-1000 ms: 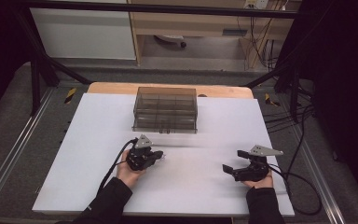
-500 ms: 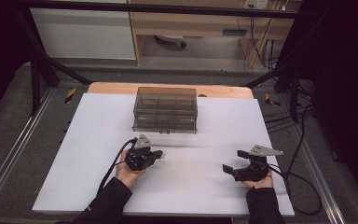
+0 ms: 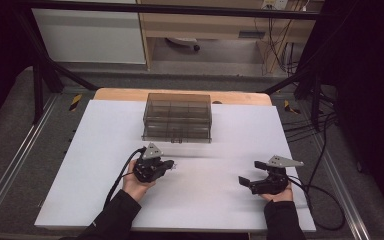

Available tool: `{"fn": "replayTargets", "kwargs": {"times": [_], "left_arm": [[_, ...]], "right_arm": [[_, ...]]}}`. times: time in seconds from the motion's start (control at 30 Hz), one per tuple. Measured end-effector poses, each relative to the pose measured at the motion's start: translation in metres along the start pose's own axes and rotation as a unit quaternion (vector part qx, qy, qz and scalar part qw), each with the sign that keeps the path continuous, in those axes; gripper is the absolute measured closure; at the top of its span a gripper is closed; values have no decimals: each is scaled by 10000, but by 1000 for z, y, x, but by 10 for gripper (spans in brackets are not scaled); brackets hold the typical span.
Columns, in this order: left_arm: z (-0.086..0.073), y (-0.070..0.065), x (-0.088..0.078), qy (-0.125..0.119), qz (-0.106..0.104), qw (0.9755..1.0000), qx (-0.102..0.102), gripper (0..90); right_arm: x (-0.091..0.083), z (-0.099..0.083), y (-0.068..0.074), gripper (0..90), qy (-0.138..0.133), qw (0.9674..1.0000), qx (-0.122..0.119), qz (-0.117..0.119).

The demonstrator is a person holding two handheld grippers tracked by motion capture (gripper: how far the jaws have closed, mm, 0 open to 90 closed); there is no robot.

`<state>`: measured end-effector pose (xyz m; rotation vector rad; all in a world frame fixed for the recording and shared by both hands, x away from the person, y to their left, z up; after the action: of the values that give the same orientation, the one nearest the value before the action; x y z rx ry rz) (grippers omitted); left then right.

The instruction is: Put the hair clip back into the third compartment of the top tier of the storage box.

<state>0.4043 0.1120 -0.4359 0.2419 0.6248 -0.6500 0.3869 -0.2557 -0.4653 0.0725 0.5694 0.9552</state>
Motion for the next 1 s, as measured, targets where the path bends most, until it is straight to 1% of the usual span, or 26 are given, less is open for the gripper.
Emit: {"fn": "replayTargets", "kwargs": {"times": [0.13,0.7,1.0], "left_arm": [[2,-1,-2,-26,-15,10000,-5,900],[8,-9,-8,-60,-56,9999,98,900],[12,-9,-11,-103,-102,9999,74,900]], "right_arm": [[0,0,0,3,-9,10000,8,-5],[0,0,0,3,3,10000,-1,-16],[0,0,0,3,12,10000,-1,-13]]}}
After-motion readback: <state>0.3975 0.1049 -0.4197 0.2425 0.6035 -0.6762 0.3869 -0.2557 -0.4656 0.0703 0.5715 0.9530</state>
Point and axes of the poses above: each handheld gripper's, and its own axes: x roughly forward along the jaws, z roughly out of its top, y roughly to its left, the point moved 3 cm from there along x, roughly forward along the jaws, and after that the axes turned 10 degrees about z, right-handed, at the moved point
